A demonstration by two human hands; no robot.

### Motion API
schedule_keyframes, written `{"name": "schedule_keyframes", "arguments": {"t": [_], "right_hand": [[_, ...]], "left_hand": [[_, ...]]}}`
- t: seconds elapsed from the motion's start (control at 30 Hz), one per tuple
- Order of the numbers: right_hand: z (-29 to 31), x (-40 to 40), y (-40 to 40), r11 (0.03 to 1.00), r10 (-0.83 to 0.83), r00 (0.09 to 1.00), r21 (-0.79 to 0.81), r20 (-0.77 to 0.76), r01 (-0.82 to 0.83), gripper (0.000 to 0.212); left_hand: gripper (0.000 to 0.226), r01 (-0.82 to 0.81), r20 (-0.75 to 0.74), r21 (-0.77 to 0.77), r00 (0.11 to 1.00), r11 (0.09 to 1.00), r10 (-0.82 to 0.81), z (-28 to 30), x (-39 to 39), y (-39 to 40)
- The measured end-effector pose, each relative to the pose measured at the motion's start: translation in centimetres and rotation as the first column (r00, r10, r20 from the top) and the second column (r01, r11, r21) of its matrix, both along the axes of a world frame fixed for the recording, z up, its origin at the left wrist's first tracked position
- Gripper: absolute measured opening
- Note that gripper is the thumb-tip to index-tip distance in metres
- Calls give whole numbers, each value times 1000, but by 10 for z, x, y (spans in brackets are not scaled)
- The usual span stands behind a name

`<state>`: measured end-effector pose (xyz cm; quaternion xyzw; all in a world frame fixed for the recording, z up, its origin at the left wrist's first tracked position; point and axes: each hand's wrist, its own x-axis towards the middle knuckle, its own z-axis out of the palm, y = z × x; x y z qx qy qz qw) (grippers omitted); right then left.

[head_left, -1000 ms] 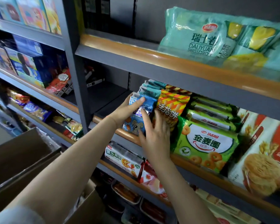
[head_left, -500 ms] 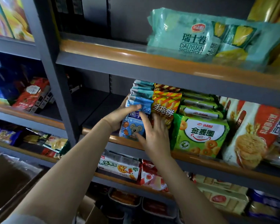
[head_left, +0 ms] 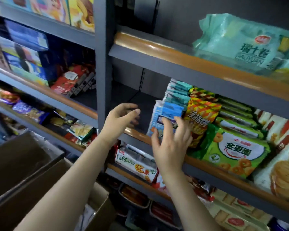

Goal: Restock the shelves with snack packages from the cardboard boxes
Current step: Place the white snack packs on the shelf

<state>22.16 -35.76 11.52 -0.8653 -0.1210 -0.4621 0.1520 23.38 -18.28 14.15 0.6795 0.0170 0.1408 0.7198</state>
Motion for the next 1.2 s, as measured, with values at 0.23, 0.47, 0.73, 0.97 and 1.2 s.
{"name": "schedule_keyframes", "arguments": {"t": [0.23, 0.47, 0.73, 0.97, 1.2], "right_hand": [[-25, 0, 41, 984, 171, 975, 78, -144, -161, 31], [-94, -41, 134, 727, 659, 534, 265, -530, -634, 18], [-241, -71, 212, 871, 302, -175, 346, -937, -349, 20], [-302, -76, 245, 980, 71, -399, 139, -914, -145, 17], [-391, -70, 276, 948, 235, -560, 61, -794, 311, 32]], "left_hand": [[13, -212, -244, -3, 948, 977, 205, -72, -62, 68], [11, -351, -474, 48, 816, 935, 330, -151, -113, 102], [12, -516, -831, 58, 450, 855, 328, -296, -210, 167], [20, -596, -927, -73, 336, 799, 166, -369, -223, 200], [10, -737, -962, -193, 272, 648, 23, -413, -211, 215]]}}
